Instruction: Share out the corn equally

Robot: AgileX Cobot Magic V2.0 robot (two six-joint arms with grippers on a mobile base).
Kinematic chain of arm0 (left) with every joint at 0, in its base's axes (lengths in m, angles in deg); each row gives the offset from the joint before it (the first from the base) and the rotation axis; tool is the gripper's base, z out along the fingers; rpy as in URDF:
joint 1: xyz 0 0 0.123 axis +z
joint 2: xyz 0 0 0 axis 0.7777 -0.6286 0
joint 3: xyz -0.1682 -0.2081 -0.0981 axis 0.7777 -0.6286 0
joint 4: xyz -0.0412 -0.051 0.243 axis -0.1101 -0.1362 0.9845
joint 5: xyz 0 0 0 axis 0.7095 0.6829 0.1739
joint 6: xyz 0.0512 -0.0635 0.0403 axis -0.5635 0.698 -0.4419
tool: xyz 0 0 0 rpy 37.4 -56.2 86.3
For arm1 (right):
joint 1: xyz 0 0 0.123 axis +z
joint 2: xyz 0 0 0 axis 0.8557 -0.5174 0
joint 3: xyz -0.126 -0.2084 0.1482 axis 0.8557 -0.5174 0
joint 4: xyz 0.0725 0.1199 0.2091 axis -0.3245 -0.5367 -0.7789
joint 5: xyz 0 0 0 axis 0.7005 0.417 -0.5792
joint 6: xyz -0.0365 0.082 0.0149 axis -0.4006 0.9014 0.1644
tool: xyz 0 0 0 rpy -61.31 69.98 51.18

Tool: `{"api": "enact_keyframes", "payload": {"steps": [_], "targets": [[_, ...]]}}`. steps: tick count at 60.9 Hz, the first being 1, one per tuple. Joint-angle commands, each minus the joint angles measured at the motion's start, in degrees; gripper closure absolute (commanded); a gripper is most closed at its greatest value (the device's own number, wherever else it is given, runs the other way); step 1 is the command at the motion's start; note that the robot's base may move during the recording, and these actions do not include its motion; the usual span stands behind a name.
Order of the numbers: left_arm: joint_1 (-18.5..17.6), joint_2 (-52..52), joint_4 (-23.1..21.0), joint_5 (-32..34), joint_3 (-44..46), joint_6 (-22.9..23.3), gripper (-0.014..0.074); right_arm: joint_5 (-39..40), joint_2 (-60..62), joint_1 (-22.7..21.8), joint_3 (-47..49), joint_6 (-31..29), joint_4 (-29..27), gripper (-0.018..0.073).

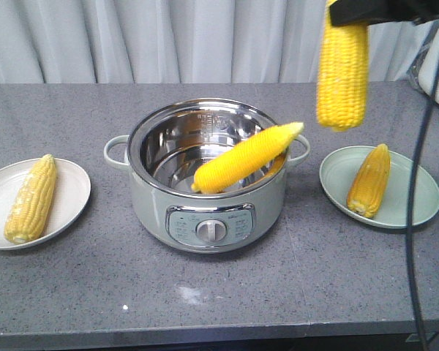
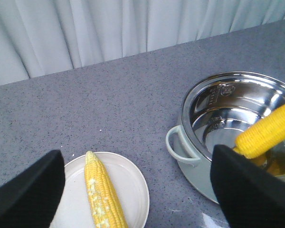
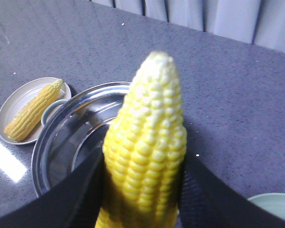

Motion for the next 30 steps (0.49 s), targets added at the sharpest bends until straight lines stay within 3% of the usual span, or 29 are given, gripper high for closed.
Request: {"api": "enact_keyframes", "payload": {"steps": [1, 10, 30], "targets": [[0.04, 0.49, -1.13, 3.36, 1.16, 0.18, 0.0007, -1.53, 4.51, -1.30, 1.76, 1.93, 1.26, 0.0402], [0.04, 0.49, -1.13, 3.23, 1.16, 0.18, 0.0007, -1.53, 7.24, -1.10, 1.37, 4.17, 6.86, 0.0397], [0.04, 0.49, -1.18, 2.99, 1.16, 0.18, 0.0007, -0.22, 11.00, -1.10, -7.03, 2.62, 6.66, 0.0389]]}}
